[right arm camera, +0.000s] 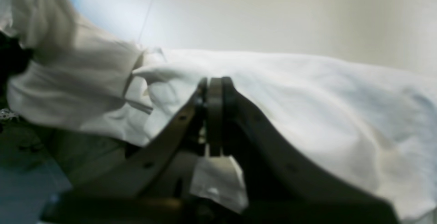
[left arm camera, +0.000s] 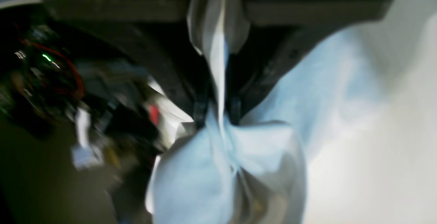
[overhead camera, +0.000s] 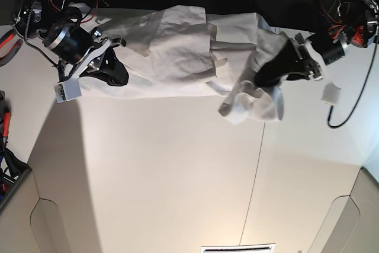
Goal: Layout the t-shirt on the table in an organized manner, then fold the t-shirt properly
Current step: 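Lift the shirt end with the left gripper and fold it toward the right gripper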
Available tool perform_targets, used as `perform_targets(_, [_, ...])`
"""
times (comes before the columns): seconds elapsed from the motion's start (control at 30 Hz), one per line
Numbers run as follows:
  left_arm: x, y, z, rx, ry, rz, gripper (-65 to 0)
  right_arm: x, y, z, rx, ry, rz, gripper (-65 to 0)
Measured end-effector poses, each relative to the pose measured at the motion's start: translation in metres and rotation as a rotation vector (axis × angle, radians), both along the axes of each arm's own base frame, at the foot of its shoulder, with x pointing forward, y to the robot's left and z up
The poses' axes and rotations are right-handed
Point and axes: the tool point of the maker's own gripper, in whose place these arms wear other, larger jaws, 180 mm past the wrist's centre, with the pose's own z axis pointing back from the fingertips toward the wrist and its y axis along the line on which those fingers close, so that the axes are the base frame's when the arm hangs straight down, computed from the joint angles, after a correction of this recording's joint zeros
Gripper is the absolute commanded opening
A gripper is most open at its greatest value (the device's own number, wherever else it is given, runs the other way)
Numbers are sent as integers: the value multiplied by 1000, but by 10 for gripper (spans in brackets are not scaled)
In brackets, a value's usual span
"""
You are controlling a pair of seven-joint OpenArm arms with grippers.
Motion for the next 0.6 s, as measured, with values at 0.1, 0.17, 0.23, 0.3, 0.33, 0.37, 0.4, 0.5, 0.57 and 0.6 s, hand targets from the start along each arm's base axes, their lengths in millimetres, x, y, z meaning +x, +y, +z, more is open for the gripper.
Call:
perform_targets(0.1, [0,-36,-1,-42,-3,-70,-650,1,-4,0,-8,0,-9,-650])
perform_targets(0.17, [7,-47,-9,16,-15,-86,-650,1,-9,0,-13,-1,-24,-650])
perform_targets(0.23, [10,-57,-18,70,-25,-97,-650,2,-18,0,-20,-2,-49,-650])
perform_targets(0.3, [9,-65,-29,139,-34,-110,-650,3,-28,0,-30,-4,-77,-650])
perform_targets(0.33, [7,-68,-35,177,-32,-131,-650,3,-33,0,-35,-4,-91,-650])
perform_targets(0.37, [4,-73,-39,200,-32,-150,-650,3,-37,0,-40,-5,-103,-650])
perform_targets(0.4, [2,-77,-41,204,-32,-165,-650,4,-40,0,-43,-6,-113,-650])
perform_targets(0.5, [-1,-84,-43,206,-30,-192,-643,5,-44,1,-46,-10,-124,-650])
perform_targets(0.57, [-4,-88,-43,205,-28,-207,-432,5,-44,1,-44,-11,-124,-650])
perform_targets(0.6, [-4,-90,-43,201,-29,-210,-351,5,-44,1,-44,-11,-124,-650])
